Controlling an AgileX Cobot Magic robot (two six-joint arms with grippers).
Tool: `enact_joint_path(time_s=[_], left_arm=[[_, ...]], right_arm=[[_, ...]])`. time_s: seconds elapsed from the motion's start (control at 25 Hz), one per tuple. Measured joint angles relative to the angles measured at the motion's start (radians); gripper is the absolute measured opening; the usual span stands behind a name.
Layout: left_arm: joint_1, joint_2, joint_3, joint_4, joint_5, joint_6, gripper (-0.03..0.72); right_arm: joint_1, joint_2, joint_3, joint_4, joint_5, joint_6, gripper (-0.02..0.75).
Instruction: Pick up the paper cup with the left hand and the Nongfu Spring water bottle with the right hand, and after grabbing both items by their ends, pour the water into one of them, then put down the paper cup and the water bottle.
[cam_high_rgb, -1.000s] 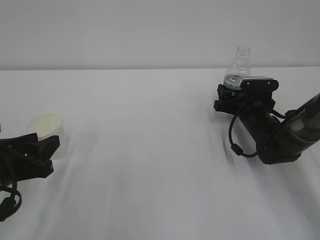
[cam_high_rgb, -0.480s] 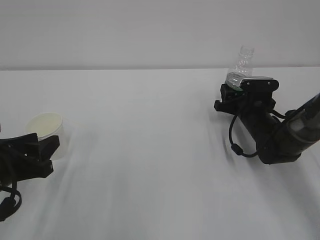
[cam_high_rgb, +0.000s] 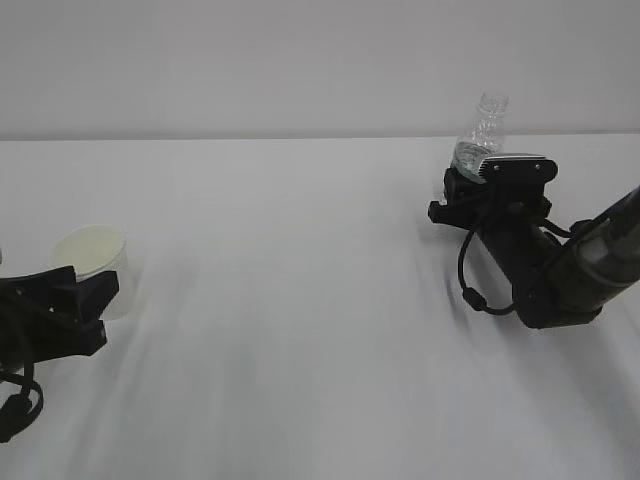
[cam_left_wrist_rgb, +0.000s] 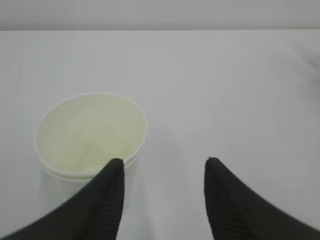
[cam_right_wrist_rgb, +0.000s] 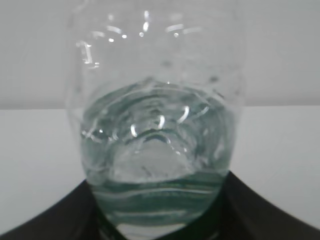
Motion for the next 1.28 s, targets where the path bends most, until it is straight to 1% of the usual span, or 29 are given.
enact_joint_path(time_s=[0.24,0.44,0.68,1.0,1.28], left_arm=[[0.0,0.0,0.0,0.0,0.0,0.0,0.369],[0.0,0.0,0.0,0.0,0.0,0.0,0.368],[0.0,0.0,0.0,0.0,0.0,0.0,0.368],[0.0,0.0,0.0,0.0,0.0,0.0,0.368],[0.0,0.022,0.0,0.0,-0.002,0.0,0.368]], right_arm=[[0.0,0.0,0.004,0.0,-0.004,-0.016,0.368],[0.0,-0.022,0.056,0.0,-0.022,-0.018,0.368],[0.0,-0.105,0.155,0.004,0.016,-0.054,0.367],[0.0,-0.255,0.294,0.006,0.016,-0.06,0.366],[0.0,-0.42,0.449,0.006,0.016,-0.062,0.365]])
